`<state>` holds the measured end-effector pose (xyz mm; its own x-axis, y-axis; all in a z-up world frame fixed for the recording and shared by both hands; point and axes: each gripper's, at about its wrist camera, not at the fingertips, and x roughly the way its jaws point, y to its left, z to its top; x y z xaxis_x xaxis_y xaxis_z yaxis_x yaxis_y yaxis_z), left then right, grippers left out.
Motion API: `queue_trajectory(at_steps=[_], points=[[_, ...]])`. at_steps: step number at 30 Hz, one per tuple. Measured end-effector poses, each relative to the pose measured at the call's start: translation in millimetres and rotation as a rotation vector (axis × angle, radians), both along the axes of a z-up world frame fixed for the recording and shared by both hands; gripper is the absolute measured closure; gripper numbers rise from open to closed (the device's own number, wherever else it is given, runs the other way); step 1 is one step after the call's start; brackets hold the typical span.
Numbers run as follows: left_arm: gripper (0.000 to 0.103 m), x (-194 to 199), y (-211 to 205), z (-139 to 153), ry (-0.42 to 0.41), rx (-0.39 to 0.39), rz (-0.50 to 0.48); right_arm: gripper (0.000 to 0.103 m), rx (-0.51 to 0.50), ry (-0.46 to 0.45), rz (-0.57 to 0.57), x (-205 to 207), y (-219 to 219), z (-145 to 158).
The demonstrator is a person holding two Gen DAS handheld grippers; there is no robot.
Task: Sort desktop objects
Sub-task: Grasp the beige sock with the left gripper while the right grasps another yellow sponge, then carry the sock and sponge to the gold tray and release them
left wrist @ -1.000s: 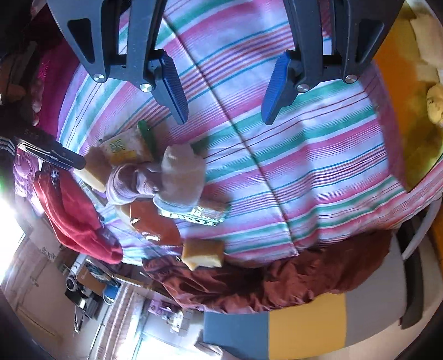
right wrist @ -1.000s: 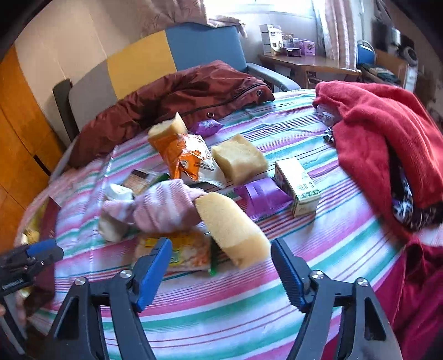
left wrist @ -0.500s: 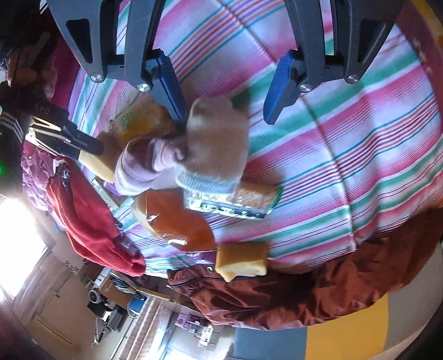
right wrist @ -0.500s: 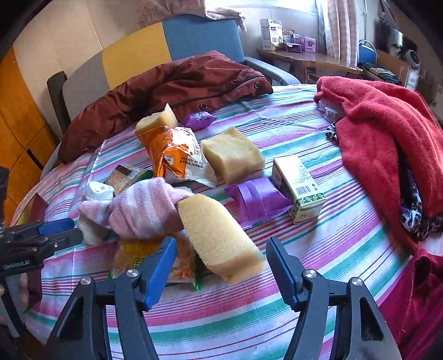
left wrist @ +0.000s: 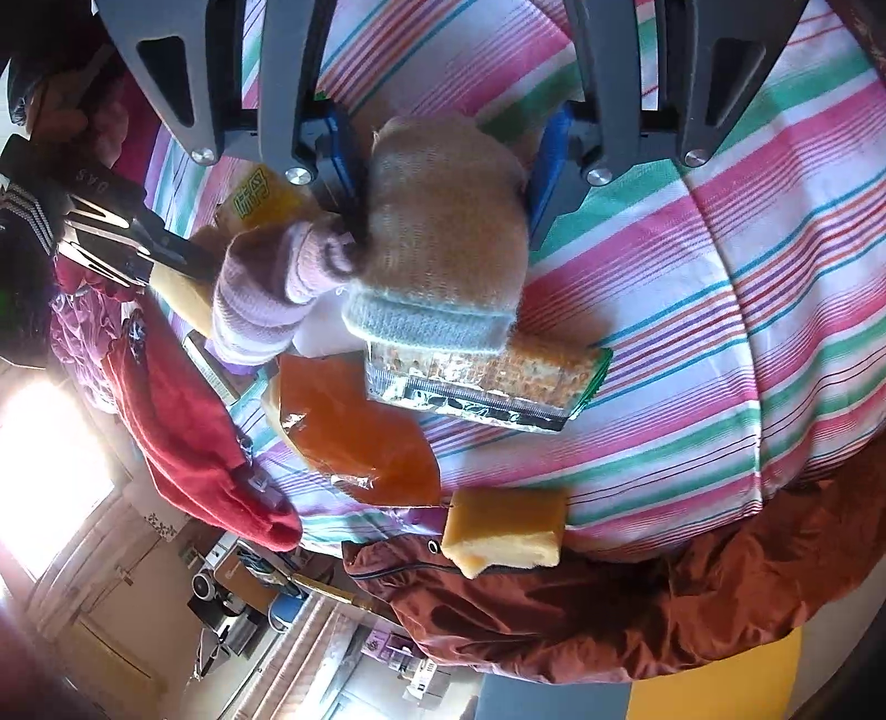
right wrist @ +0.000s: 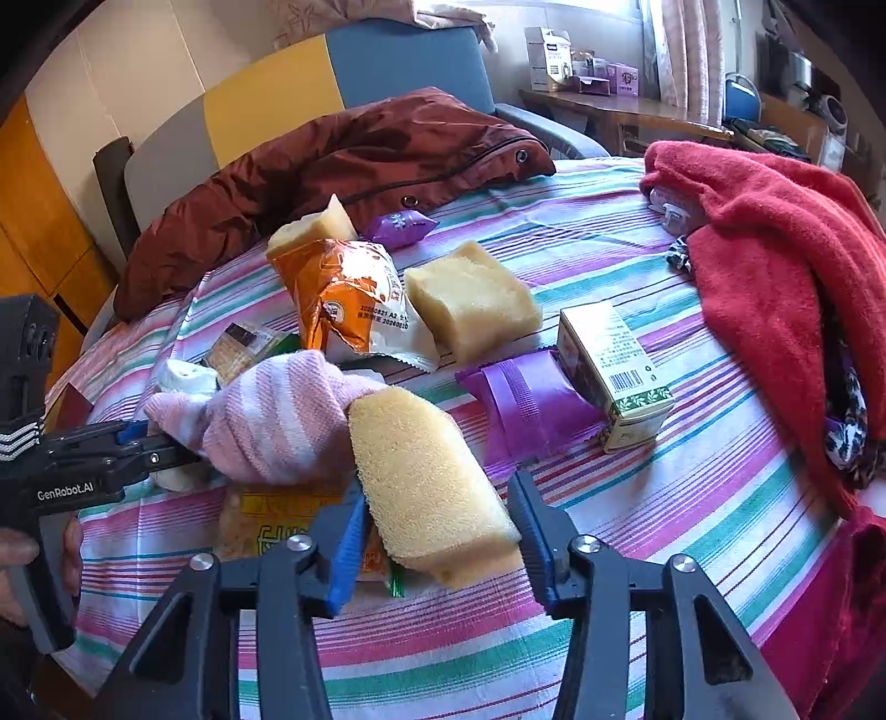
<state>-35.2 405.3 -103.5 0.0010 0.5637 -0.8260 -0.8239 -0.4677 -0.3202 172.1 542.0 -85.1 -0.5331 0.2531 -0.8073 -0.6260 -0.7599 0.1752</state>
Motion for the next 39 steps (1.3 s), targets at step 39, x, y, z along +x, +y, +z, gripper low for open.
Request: queue_trajectory(at_steps=[39], points=[[0.051,38,-191,73,0.106,0.134,0.341,0.058,-0.027,0.173,0.222,-19,-113,67]])
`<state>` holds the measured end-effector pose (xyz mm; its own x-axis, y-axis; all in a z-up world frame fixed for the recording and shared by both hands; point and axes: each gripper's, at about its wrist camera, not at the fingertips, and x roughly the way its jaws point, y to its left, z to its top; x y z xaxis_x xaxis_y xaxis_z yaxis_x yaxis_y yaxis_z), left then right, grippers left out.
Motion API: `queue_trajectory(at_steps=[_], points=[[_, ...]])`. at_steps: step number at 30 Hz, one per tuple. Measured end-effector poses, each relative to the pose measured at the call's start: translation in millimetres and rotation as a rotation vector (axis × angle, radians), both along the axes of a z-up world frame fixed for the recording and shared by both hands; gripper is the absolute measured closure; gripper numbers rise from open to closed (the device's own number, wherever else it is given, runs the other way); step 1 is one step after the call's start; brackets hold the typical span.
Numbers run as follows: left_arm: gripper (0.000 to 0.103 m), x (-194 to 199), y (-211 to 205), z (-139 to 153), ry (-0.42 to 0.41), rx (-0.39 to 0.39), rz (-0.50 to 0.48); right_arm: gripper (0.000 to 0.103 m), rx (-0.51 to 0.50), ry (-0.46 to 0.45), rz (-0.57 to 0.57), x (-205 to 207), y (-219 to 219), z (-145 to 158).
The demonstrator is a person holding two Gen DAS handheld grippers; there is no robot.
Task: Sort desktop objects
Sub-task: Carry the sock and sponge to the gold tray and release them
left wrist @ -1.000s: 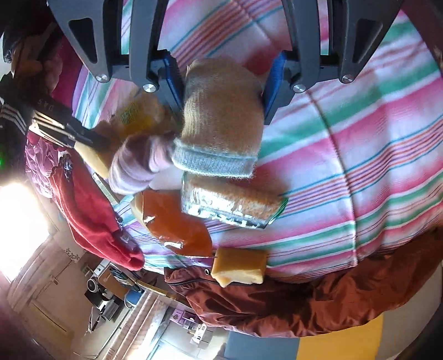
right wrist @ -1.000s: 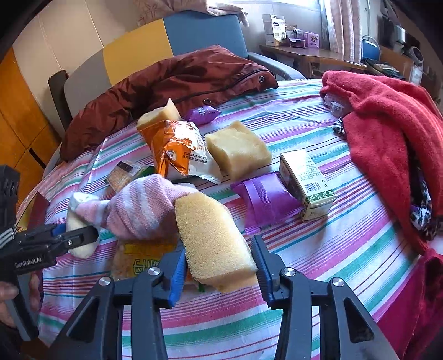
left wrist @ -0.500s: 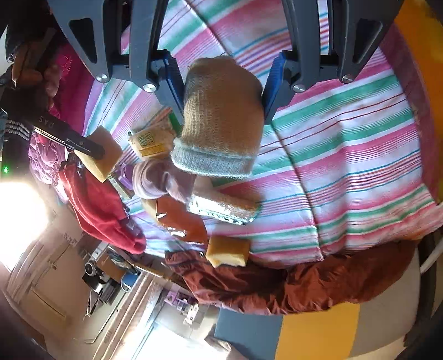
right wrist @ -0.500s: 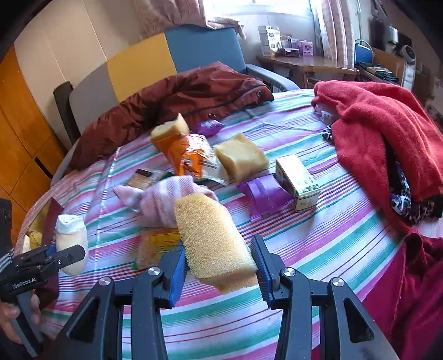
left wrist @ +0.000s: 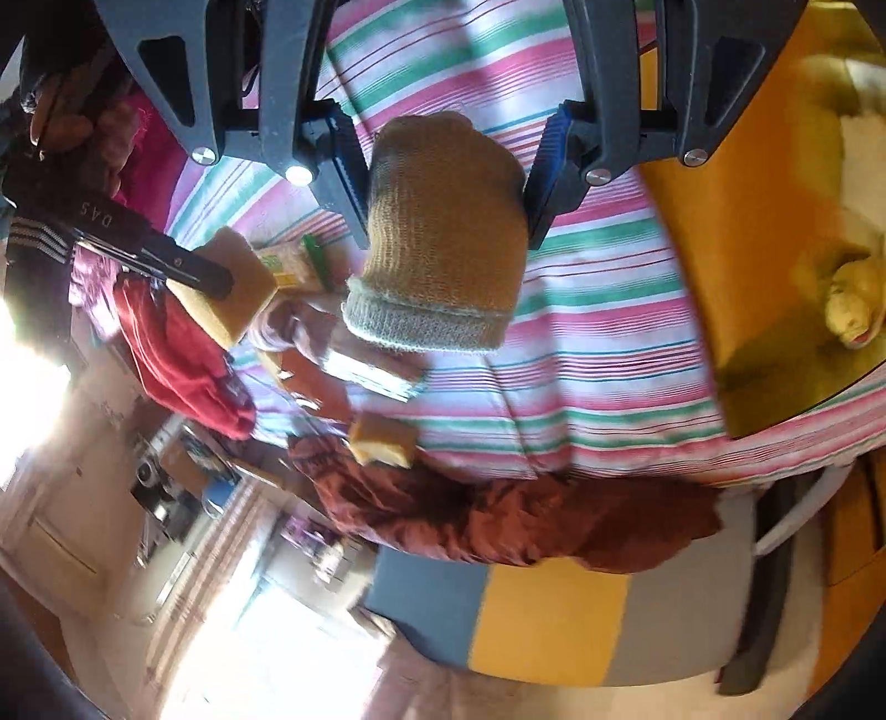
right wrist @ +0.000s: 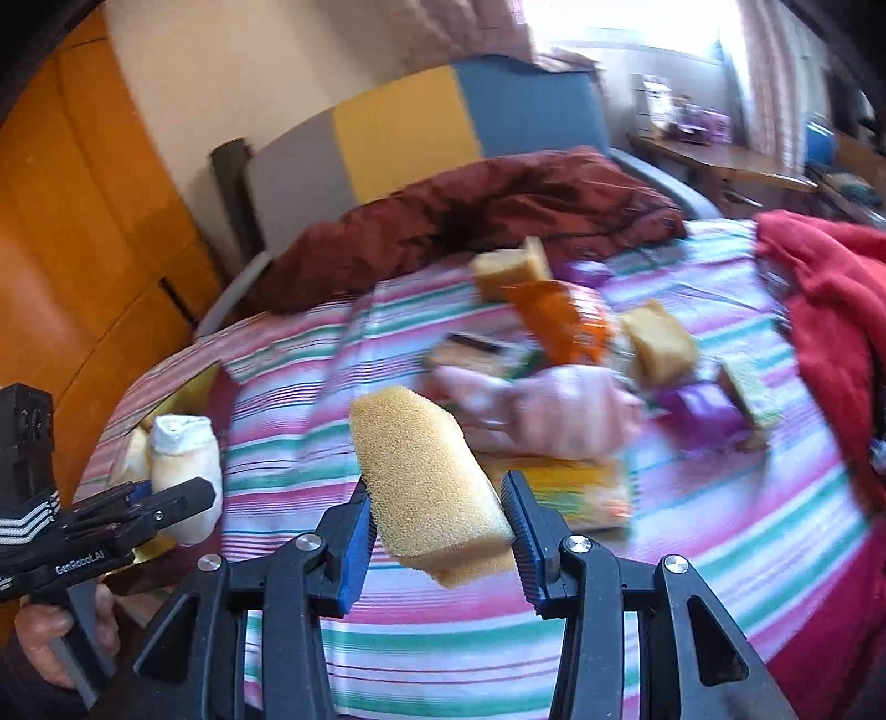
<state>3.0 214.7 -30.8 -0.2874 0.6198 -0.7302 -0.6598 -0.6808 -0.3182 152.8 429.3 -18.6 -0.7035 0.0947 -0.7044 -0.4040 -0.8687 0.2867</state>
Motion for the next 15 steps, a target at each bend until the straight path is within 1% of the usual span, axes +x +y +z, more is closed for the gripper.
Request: queue_trajectory(at_steps=[4,11,15], points=[[0.051,-8,-32,-1,-0.014,0.006,0.089,0.058,-0.024,0.018,0.096,-21,-27,5],[0.051,-16,-94,-2,-0.002,0.002,0.238,0.058,-0.032,0.034,0.281,-65,-91,12],[0.051,-17,-133,-5,0.002,-0.010,0.323,0.058,-0.045,0.046,0.361,-85,-121,16]])
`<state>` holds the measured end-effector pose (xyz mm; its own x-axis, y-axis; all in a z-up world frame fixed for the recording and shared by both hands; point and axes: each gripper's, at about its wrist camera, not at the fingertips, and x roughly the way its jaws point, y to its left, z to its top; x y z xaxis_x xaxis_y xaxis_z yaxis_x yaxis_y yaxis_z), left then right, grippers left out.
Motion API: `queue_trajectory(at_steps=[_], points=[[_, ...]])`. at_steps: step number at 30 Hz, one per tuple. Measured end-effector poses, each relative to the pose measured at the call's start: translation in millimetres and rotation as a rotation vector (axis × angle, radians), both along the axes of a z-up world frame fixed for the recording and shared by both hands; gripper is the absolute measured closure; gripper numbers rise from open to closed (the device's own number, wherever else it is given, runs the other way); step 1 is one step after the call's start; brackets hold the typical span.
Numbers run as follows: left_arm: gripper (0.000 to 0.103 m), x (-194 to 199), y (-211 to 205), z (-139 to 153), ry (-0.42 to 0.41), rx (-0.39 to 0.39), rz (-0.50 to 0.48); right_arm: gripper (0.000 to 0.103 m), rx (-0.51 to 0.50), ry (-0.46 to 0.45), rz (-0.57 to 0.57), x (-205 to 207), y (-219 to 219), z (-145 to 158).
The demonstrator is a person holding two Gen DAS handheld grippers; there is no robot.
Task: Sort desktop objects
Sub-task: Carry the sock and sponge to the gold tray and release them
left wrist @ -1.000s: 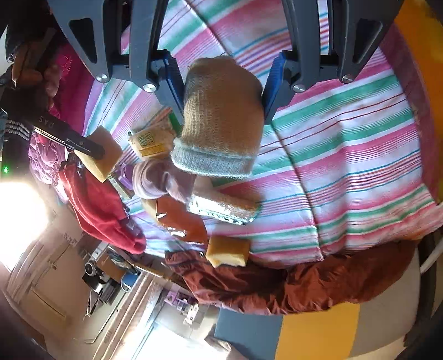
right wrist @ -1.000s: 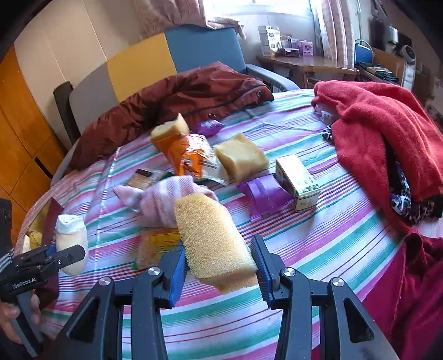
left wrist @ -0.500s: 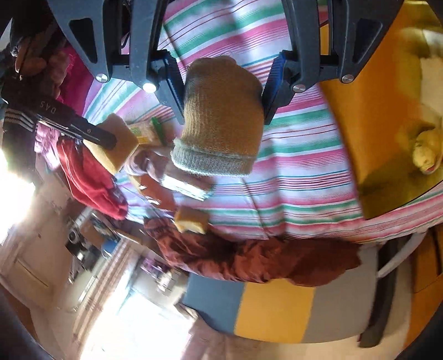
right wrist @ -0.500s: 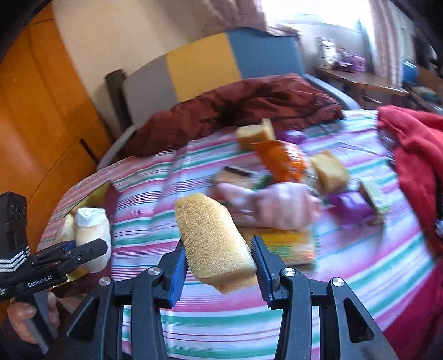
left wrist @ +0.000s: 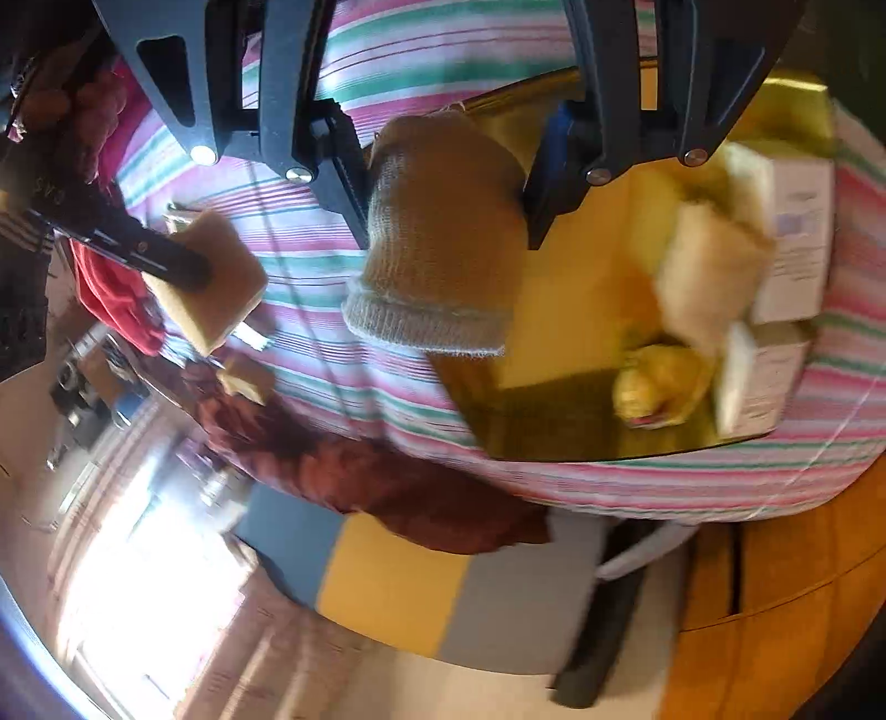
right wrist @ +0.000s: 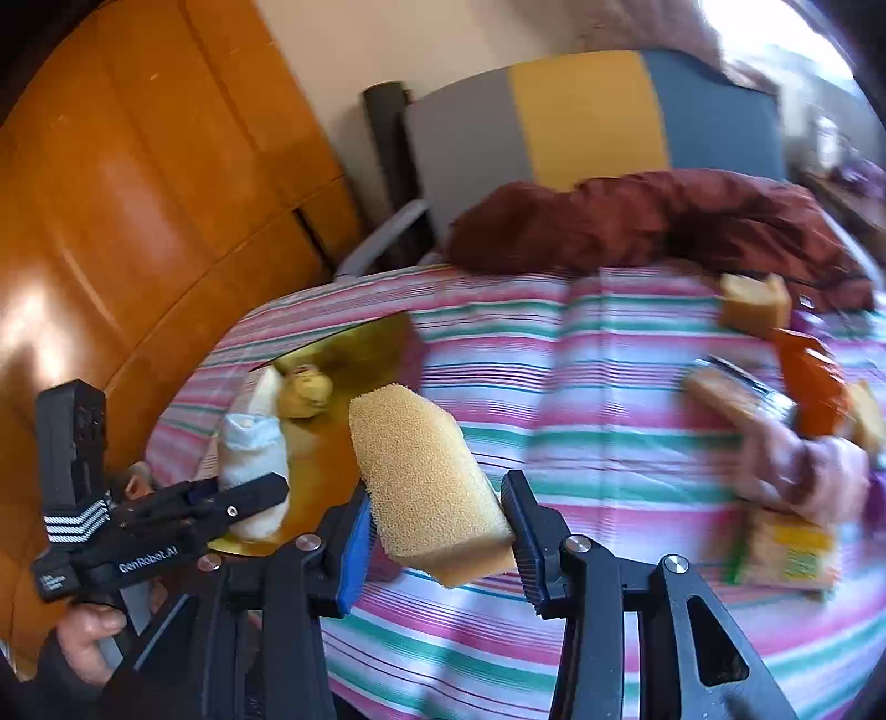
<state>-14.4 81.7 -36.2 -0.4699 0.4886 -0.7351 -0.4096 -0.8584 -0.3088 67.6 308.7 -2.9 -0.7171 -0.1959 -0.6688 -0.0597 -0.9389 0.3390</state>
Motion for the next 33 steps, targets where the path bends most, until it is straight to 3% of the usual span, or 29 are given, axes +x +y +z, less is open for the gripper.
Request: queue_trajectory(at_steps=[6,9,11,14,22,27,30,33], points=[[0.050,0,-52,-9,0.006,-0.076,0.118,0.058,-0.031,-0.008,0.110,-31,-46,-3],[0.049,0,-68,-16,0.000,-0.120,0.163,0.053,-0.084,-0.016,0.169,-49,-69,-7],[0.047,1,-79,-18,0.004,-0.130,0.195,0.041,-0.147,-0.031,0.219,-62,-84,-13],[0.045,3,-89,-19,0.024,-0.158,0.216,0.034,-0.162,-0.045,0.252,-70,-99,-19],[0.045,7,-101,-13,0.034,-0.092,0.262,0.034,-0.179,-0.071,0.242,-60,-96,-28],[0.045,6,-89,3,0.057,-0.044,0.235,0.034,-0.145,-0.062,0.183,-43,-78,-26],[0.045,5,-73,12,0.085,-0.060,0.211,0.033,-0.070,-0.041,0.145,-29,-70,-21],[0.045,5,-57,20,0.100,-0.079,0.189,0.023,0.037,-0.013,0.107,-16,-65,-14]])
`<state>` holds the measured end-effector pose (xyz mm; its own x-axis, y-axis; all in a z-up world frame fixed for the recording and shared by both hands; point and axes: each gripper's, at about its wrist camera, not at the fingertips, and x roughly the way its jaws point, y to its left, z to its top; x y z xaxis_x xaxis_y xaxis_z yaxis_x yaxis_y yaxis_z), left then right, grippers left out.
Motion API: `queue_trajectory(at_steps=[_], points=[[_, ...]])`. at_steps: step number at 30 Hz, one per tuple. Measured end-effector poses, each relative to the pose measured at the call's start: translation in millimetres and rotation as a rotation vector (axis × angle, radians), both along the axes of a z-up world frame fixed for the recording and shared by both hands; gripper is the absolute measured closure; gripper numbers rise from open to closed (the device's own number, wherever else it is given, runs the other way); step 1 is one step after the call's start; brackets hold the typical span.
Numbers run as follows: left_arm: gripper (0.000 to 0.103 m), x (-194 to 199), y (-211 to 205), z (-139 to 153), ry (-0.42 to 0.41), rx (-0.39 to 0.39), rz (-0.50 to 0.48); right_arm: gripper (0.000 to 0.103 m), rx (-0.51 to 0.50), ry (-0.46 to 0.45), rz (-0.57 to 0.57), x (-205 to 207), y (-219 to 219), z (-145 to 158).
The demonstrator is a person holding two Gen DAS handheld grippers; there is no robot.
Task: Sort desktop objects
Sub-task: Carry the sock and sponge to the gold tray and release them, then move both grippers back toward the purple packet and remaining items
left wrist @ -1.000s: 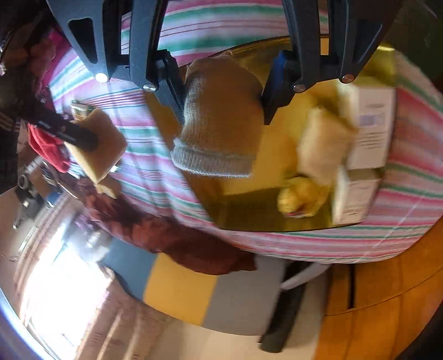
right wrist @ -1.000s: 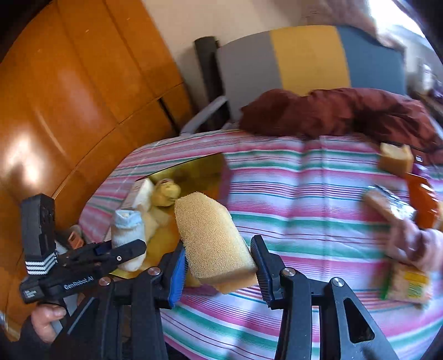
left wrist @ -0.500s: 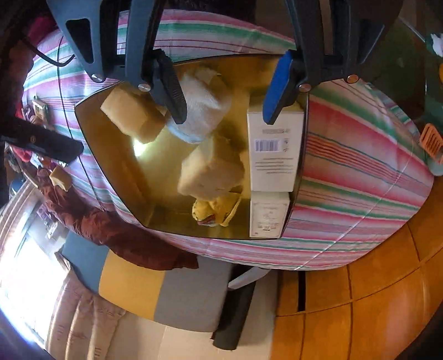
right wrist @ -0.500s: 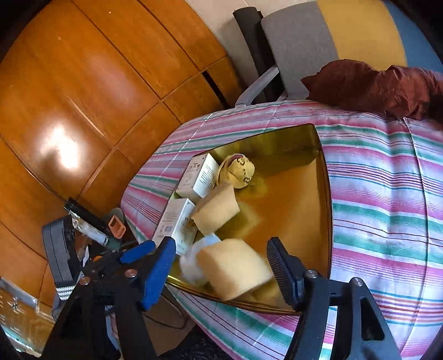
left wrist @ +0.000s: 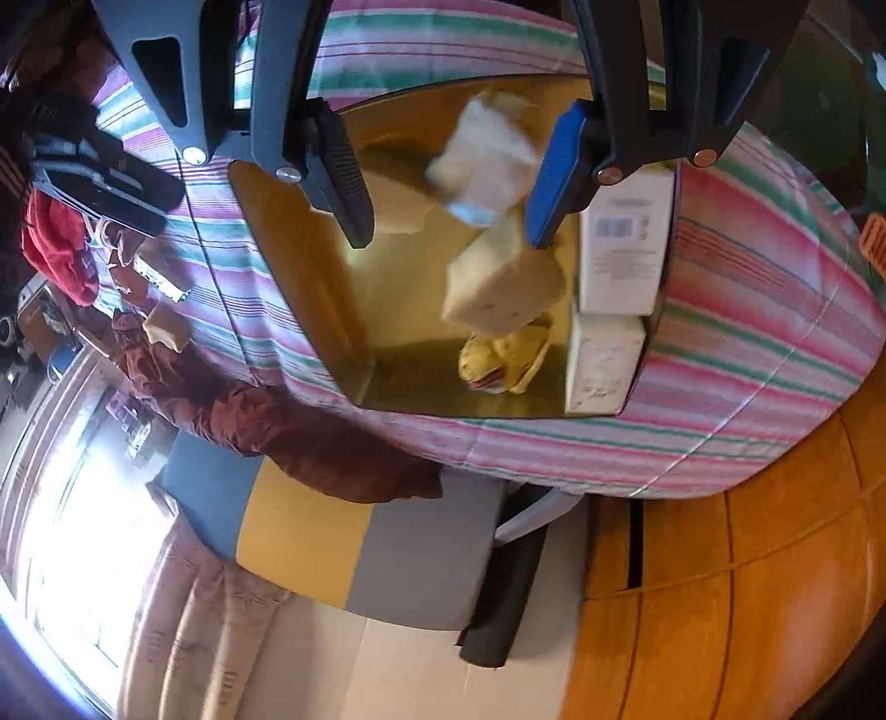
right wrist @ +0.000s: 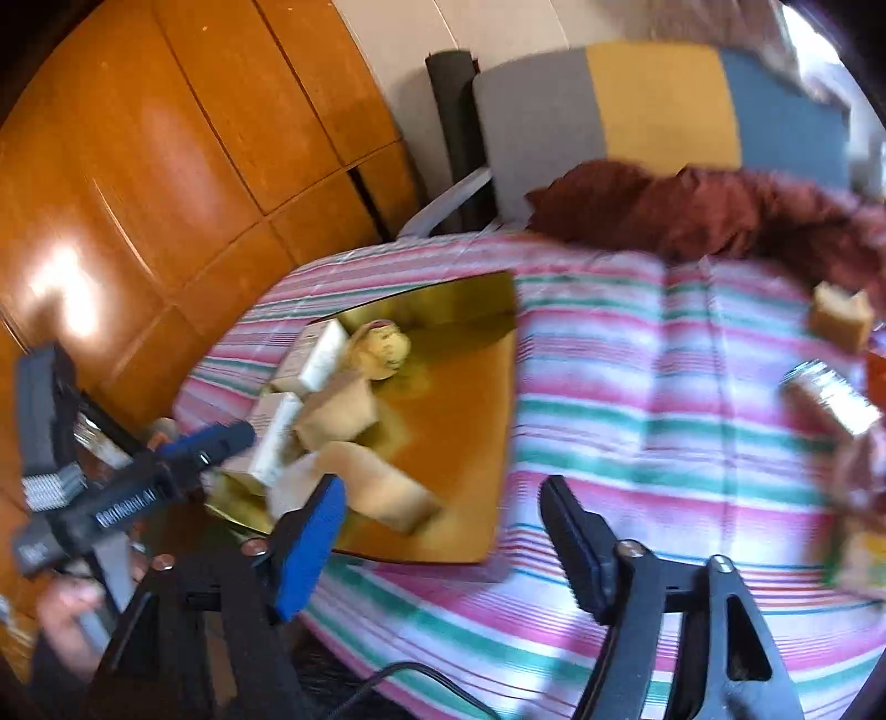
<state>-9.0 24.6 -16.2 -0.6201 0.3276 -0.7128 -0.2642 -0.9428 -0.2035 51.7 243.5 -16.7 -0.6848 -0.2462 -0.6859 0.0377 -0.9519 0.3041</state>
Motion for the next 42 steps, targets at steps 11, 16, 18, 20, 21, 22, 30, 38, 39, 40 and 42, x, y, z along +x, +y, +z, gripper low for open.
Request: queue_trajectory(at_steps=[11,16,18,20,21,22,30,38,39,40,42], points=[[0.045,7,44,7,0.018,-0.085,-0.049,0.018,0.007,-0.018,-0.127,26,42,-11],[0.045,6,58,7,0.015,-0.128,-0.047,0.018,0.022,-0.025,-0.163,33,49,-14],[0.045,6,64,6,0.012,-0.137,-0.057,0.018,0.042,-0.025,-0.174,35,49,-15],[0.045,6,69,6,0.011,-0.140,-0.068,0.018,0.060,-0.020,-0.174,36,48,-13],[0.045,6,73,6,0.012,-0.142,-0.077,0.018,0.072,-0.018,-0.177,36,48,-12],[0.045,6,77,7,0.014,-0.145,-0.087,0.018,0.085,-0.014,-0.178,37,47,-11],[0.045,6,107,5,0.020,-0.167,-0.165,0.017,0.122,-0.009,-0.204,40,56,-7],[0.045,8,134,3,0.021,-0.165,-0.246,0.017,0.130,-0.040,-0.300,52,94,-10],[0.045,9,137,3,0.019,-0.161,-0.259,0.017,0.131,-0.041,-0.310,54,99,-10],[0.045,9,139,2,0.017,-0.159,-0.267,0.017,0.130,-0.045,-0.323,56,105,-10],[0.045,10,145,2,0.012,-0.158,-0.284,0.017,0.129,-0.053,-0.354,62,118,-10]])
